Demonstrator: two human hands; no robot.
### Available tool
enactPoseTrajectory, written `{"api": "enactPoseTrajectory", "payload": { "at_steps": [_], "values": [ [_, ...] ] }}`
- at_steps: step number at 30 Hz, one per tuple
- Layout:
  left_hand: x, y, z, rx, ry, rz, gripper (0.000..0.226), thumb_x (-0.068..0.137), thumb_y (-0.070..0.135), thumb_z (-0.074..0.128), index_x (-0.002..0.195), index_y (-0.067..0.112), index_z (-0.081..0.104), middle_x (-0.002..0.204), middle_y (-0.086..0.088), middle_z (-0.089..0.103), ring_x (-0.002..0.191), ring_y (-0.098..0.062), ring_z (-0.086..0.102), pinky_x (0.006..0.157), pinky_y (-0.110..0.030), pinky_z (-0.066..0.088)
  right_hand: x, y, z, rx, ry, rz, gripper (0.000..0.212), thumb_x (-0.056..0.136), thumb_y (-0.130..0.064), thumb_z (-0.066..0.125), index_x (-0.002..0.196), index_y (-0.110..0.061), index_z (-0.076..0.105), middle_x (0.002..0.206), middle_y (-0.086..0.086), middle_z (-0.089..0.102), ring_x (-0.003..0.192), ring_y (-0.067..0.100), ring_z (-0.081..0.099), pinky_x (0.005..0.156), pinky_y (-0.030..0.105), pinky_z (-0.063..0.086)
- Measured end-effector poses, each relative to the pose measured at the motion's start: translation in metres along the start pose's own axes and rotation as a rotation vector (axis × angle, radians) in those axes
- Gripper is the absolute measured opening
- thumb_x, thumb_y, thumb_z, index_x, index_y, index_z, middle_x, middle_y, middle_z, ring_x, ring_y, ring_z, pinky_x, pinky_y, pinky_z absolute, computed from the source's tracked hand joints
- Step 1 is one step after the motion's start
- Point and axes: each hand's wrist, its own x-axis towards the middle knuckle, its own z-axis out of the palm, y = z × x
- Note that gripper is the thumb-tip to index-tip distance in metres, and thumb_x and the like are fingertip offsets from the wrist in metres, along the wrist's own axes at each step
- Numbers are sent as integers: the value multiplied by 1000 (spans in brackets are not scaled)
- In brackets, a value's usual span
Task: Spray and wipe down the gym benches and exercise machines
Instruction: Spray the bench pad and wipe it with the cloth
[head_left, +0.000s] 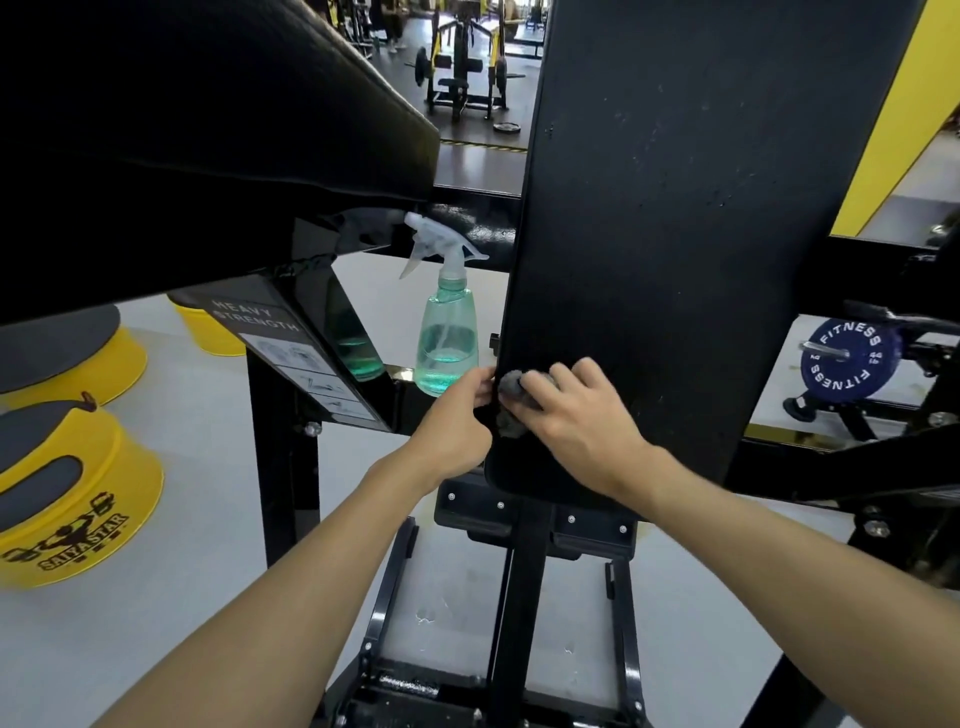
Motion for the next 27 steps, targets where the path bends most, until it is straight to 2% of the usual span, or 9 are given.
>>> {"api": "enactPoseTrajectory", "payload": {
  "at_steps": [5,7,9,11,16,17,21,22,27],
  "values": [
    [-4,3,0,-22,7,5,84,81,-26,39,152,19,36,144,6,49,137,-5,42,114,-32,39,21,6,4,31,161,364,34,92,-7,52,123,-13,66,118,14,59,76,30,49,66,41,33],
    [-4,2,2,-15,18,6,83,82,-25,39,151,19,37,140,7,50,135,-6,44,110,-28,42,5,-24,15,52,118,286,33,91,-7,54,121,-10,66,114,13,56,74,29,48,65,40,33],
    [-6,4,3,-15,27,9,80,83,-24,43,151,19,37,138,7,50,129,-5,45,109,-25,41,-14,-41,19,47,1,66,36,90,-8,44,118,-11,67,107,10,47,74,27,48,65,39,32],
    [-7,5,3,-16,28,9,82,81,-24,43,151,17,36,142,4,50,131,-7,45,110,-26,40,-16,-28,14,36,-46,-14,39,90,-11,39,119,-12,65,102,8,43,74,27,48,66,39,30],
    [-9,5,4,2,30,7,91,75,-27,34,154,18,32,150,1,45,140,-9,41,114,-32,40,-5,-15,15,53,134,357,35,95,-6,48,124,-12,66,98,11,58,72,29,48,65,41,33],
    [-9,5,4,0,33,7,90,76,-27,35,154,18,32,149,1,45,140,-9,41,114,-32,40,-11,-23,20,57,129,323,34,94,-6,51,125,-11,65,97,11,57,72,29,47,64,40,32],
    [-11,5,6,-2,37,9,88,78,-26,40,152,19,34,148,2,47,137,-9,42,115,-32,39,-31,-27,25,44,-9,-64,33,91,-10,53,122,-10,65,101,7,48,73,27,47,66,39,31],
    [-11,5,6,3,38,6,88,78,-26,39,153,19,34,148,1,47,138,-9,42,115,-32,38,-27,-17,21,35,0,-76,29,92,-11,54,118,-12,67,100,7,47,73,26,48,66,39,31],
    [-9,4,9,23,47,-6,88,80,-25,40,154,20,31,150,1,44,141,-9,38,116,-35,37,-15,-2,13,37,159,332,37,94,-3,46,123,-11,67,95,12,60,70,29,49,65,40,33]
  ]
}}
